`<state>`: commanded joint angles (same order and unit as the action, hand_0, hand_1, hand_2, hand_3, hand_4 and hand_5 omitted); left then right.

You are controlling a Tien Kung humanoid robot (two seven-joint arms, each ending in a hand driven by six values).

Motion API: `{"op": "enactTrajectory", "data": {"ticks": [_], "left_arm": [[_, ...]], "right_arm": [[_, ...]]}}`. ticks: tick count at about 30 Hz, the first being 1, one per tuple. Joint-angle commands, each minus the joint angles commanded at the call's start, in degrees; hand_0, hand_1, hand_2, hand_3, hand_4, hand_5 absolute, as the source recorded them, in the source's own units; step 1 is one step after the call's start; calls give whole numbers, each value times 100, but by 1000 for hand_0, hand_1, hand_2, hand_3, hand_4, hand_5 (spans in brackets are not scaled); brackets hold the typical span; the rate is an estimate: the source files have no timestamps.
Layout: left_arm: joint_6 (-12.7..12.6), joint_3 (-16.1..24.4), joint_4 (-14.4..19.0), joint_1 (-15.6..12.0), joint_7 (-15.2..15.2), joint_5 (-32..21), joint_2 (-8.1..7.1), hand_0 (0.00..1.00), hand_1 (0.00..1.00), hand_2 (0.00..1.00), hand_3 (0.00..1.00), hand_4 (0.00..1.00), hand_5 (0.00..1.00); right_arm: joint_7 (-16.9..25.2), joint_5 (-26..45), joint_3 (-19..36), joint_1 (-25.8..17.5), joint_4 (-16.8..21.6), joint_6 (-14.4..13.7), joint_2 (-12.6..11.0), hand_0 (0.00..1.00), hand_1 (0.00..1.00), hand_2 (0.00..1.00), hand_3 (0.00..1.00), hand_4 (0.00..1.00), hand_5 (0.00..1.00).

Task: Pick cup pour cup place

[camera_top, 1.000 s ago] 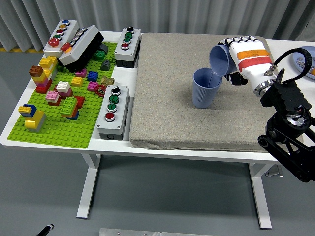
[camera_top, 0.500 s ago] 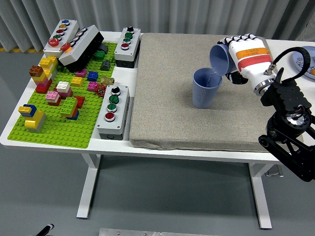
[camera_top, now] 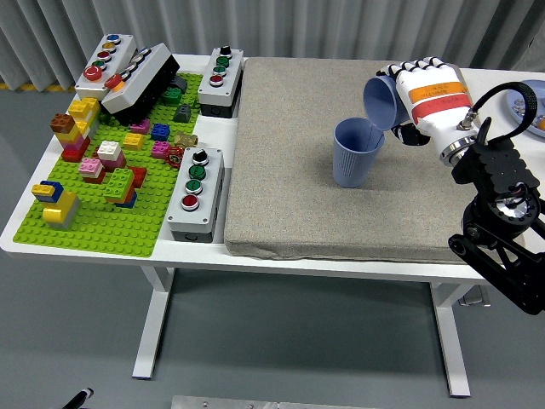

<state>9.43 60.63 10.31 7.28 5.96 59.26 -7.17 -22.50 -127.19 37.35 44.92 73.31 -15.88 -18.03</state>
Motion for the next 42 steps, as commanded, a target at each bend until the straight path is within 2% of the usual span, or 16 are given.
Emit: {"op": "enactTrajectory", "data": {"ticks": [12, 21, 26, 30, 33, 38, 42], "left_arm": [[-1, -3, 0, -25, 6, -1, 0, 838, 811, 883, 791, 626, 998], [1, 6, 0, -24, 10, 4, 5, 838, 811, 883, 791, 624, 998], [-2, 7, 0, -22, 9, 0, 8, 838, 811, 883, 791, 624, 998], [-2, 4, 0, -25, 8, -1, 10, 838, 811, 883, 791, 625, 998], [-3, 9, 0, -29, 7, -1, 17, 838, 811, 883, 791, 625, 998], [5, 0, 0, -22, 5, 2, 30, 838, 811, 883, 791, 624, 998], [9, -10, 0, -20, 4, 0, 35, 838, 811, 883, 791, 624, 998]], "right_arm": [[5, 115, 50, -37, -13, -22, 25, 843, 682, 553, 637, 746, 62], [95, 820, 401, -70, 5, -121, 41, 842, 682, 550, 632, 740, 45], [382, 1846, 878, -137, -80, -166, 83, 842, 682, 550, 632, 740, 45], [919, 2721, 1375, -232, -234, -218, 157, 838, 682, 552, 635, 740, 52], [1378, 3429, 1886, -344, -450, 96, 236, 838, 682, 552, 635, 740, 52], [1575, 4732, 2796, -563, -841, 612, 341, 835, 681, 552, 638, 742, 58], [1583, 5663, 3163, -671, -1026, 656, 376, 826, 680, 553, 637, 743, 56]]}}
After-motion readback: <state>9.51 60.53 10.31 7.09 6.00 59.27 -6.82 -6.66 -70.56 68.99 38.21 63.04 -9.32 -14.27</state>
